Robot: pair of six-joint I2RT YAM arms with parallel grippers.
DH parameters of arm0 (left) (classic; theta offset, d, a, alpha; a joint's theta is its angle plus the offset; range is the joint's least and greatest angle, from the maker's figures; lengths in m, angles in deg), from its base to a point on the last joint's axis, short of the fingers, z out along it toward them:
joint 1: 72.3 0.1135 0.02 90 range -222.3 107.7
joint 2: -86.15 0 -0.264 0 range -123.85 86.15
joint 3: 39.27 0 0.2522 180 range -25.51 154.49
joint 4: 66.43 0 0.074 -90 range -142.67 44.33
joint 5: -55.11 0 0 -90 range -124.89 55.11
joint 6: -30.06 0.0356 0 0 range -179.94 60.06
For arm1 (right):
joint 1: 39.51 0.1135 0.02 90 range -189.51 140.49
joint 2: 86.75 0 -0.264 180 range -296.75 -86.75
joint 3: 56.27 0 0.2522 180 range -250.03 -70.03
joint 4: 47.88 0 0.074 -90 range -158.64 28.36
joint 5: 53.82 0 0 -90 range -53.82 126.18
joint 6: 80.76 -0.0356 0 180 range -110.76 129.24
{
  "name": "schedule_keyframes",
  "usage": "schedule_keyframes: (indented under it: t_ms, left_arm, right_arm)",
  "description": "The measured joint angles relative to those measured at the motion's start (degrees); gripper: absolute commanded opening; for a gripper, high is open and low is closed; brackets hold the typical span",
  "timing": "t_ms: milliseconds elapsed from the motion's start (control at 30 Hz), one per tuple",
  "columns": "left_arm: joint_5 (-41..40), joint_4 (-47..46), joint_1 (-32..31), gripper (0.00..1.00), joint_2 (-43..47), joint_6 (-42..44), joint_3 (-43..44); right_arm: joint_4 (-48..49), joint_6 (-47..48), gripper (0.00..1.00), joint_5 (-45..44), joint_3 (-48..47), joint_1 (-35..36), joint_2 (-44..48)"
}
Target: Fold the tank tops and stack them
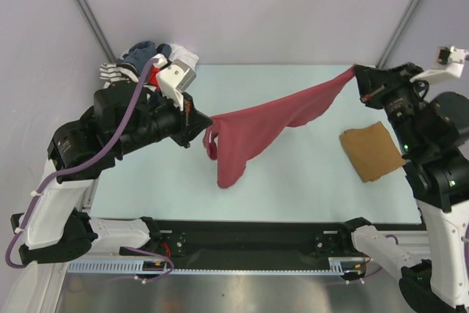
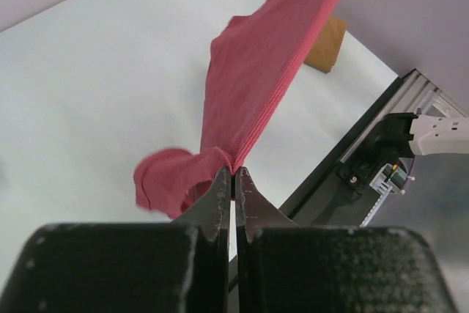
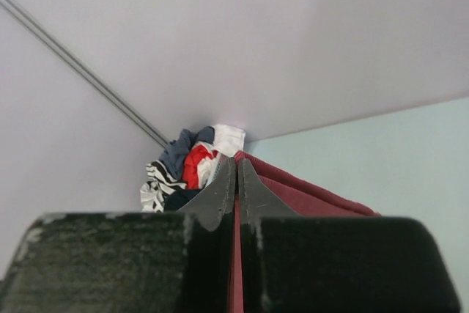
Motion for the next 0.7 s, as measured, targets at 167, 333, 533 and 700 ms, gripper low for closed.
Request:
schedule_keyframes:
  t_ms: [167,333,533,700]
  left_arm:
    - [2.01,-0.76,0.00,0.00,0.50,-0.22,-0.17]
    - [2.84,-1.38,0.11,0.00,-0.17,-1.36,-0.20]
    - [5.57,-7.39,7.19,0.00,-1.38,-3.04,-9.03]
    - [10.82,-15.28,13.33,0.00,-5.29,-4.39,-25.05]
  right_arm:
    - [0.35,0.44,0.00,0.15,1.05,0.00,5.46]
    - [0.09,0.66,0.00,-0.39,1.05,0.00,6.12]
    - [0.13,0.87,0.00,-3.08,2.73,0.00,-1.81]
    - [3.15,0.63,0.00,-5.38,13.05,-0.13,-9.09]
